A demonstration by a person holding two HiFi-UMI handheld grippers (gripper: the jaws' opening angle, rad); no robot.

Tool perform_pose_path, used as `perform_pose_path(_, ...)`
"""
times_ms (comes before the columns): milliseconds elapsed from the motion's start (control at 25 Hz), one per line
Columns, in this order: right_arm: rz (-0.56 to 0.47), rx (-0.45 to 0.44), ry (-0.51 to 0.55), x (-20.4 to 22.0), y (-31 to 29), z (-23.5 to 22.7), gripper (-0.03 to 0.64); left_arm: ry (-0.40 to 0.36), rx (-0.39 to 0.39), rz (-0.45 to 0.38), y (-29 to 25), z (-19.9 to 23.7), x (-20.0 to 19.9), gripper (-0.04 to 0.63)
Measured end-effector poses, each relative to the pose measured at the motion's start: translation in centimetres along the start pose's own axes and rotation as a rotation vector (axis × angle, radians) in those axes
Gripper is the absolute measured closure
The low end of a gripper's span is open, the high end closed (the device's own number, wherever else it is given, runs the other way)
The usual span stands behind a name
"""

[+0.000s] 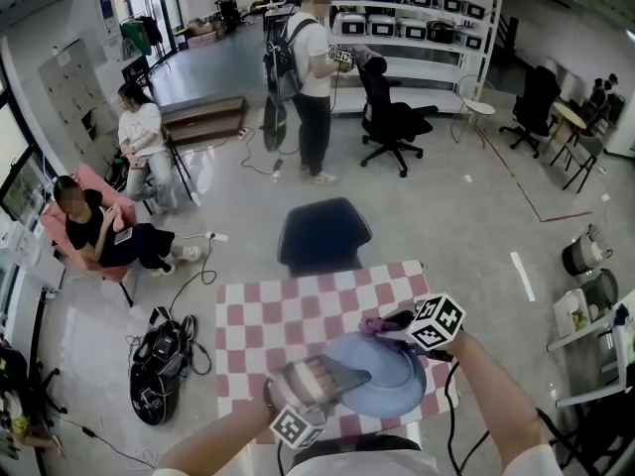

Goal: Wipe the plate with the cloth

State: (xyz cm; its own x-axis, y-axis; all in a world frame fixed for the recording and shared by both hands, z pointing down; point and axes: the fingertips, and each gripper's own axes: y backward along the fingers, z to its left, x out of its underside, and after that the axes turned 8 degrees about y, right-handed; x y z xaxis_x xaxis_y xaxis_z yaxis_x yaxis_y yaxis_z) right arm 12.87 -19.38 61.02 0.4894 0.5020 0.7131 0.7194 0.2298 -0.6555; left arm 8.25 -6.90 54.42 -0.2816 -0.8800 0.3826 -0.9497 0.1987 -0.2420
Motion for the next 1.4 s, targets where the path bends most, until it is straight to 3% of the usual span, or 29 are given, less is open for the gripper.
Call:
perform_pose_path(320,-0.087,-0.01,-0.086,1.7,2.5,-0.2,0.512,0.046,-0.028,0.068,1.3,0.6,2.8,0.54)
perform_pose_path(560,-0.148,-0.003,-0.092,1.4,4.1,1.0,0.512,0.085,-0.056,0.101,1.7,1.9,4.1,0.537)
perform_pose_path(880,-0.199,0.007,-0.026,0.0,5.5,4.1,0.512,0.122,-0.086,0.136,1.9,2.2,5.4,0.535)
perform_pose_path(1400,-0.224,-0.071,0.097,-4.6,3.3,11.3,0.512,0.161,-0.062,0.173,3.0,0.8,7.2,0.538)
